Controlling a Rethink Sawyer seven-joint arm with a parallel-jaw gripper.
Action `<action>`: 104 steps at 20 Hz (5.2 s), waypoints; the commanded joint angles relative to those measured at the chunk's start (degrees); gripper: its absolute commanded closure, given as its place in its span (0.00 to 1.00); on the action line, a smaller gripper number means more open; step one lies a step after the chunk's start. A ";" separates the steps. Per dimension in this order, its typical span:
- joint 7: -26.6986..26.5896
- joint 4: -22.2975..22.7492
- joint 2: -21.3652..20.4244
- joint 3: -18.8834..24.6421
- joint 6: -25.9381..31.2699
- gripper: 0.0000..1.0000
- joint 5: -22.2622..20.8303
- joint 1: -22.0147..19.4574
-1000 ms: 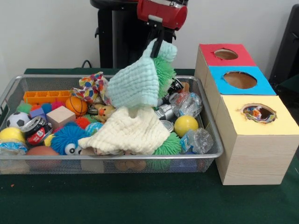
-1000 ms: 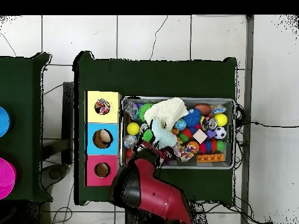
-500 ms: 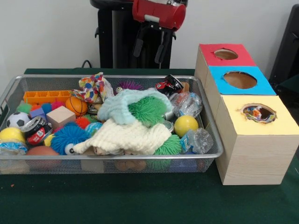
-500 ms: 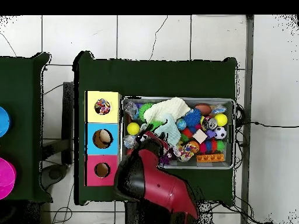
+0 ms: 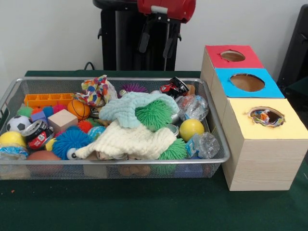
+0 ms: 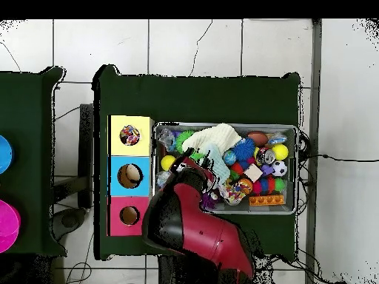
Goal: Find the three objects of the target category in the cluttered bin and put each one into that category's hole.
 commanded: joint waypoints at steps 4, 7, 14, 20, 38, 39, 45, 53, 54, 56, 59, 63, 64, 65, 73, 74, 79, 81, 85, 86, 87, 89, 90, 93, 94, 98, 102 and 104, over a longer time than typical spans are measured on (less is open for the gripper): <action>6.40 -3.13 -0.29 -2.85 14.06 0.00 0.85 3.06; 7.33 -3.29 3.93 -6.81 12.84 0.00 0.57 4.71; 10.59 -1.15 11.22 -8.81 5.27 0.00 1.73 4.51; 13.23 1.36 16.08 -6.30 -5.21 0.00 1.03 0.67; 14.41 2.41 25.36 0.39 -19.51 0.00 0.43 -7.17; 14.21 2.56 25.20 1.16 -18.84 0.00 -0.06 -7.75; 13.02 4.67 23.61 4.59 -15.06 0.00 -1.23 -9.82; 10.02 5.97 21.60 8.23 -9.92 0.00 -2.17 -12.85; 9.66 6.12 21.25 8.41 -9.35 0.00 -2.20 -13.04; 7.99 5.79 20.90 8.41 -7.67 0.00 -2.48 -13.14; 6.79 5.06 20.77 7.88 -7.60 1.00 -2.95 -12.81; 6.49 4.40 20.38 7.64 -6.71 1.00 -2.84 -12.57; 7.10 4.51 20.31 7.42 -6.99 1.00 -2.37 -12.41; 7.03 4.63 19.70 7.69 -6.02 1.00 -2.44 -12.62; 3.17 5.43 5.16 0.44 5.88 1.00 -2.22 -4.74; 2.88 5.35 3.08 -0.14 6.90 1.00 -2.63 -3.95; 2.32 3.00 -3.58 -1.66 12.45 1.00 -3.62 -1.19; 1.98 1.64 -4.63 -1.62 15.22 1.00 -3.66 -0.84; 1.85 -1.80 -6.54 -3.59 21.06 1.00 -3.72 1.71; 1.93 -2.17 -6.86 -3.71 21.60 1.00 -3.84 1.98; 1.94 -3.26 -7.43 -3.97 23.04 1.00 -3.93 2.56; 2.09 -4.98 -8.49 -3.55 25.71 1.00 -3.75 2.94; 2.18 -5.24 -8.91 -3.13 26.31 1.00 -3.67 2.87; 3.13 -7.31 -9.60 -1.73 28.90 1.00 -2.82 3.07; 3.55 -8.27 -9.63 -1.51 29.99 1.00 -2.57 3.33; 5.60 -13.22 -9.09 -1.61 35.05 1.00 -2.14 4.87; 8.22 -18.00 -7.14 -2.16 38.42 1.00 -1.83 6.66; 9.08 -19.39 -6.11 -1.74 38.64 1.00 -1.38 6.92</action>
